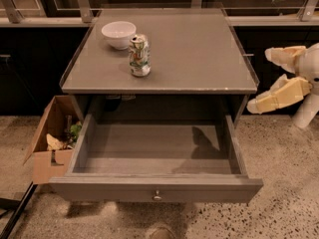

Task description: Place 7up can into top drawer

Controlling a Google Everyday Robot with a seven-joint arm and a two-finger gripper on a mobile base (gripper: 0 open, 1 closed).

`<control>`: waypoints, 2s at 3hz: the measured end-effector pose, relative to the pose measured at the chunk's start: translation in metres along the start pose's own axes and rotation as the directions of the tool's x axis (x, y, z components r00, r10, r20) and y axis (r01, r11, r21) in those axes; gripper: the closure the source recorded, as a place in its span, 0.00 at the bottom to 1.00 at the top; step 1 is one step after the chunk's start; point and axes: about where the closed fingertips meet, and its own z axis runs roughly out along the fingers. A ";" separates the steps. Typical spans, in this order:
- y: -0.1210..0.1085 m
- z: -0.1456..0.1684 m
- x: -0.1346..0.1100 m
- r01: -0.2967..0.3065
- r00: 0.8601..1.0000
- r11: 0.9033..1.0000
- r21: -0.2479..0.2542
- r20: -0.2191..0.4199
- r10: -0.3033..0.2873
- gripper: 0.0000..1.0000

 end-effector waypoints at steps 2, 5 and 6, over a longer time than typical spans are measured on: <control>-0.044 0.068 -0.051 -0.020 0.993 0.999 -0.031 0.114 0.023 0.00; -0.056 0.111 -0.047 -0.014 0.980 0.999 -0.038 0.196 0.021 0.00; -0.065 0.143 -0.047 -0.003 0.977 0.998 -0.067 0.212 0.017 0.00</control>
Offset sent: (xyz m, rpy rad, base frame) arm 0.0876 0.0497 0.0198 0.1490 -0.0544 0.0167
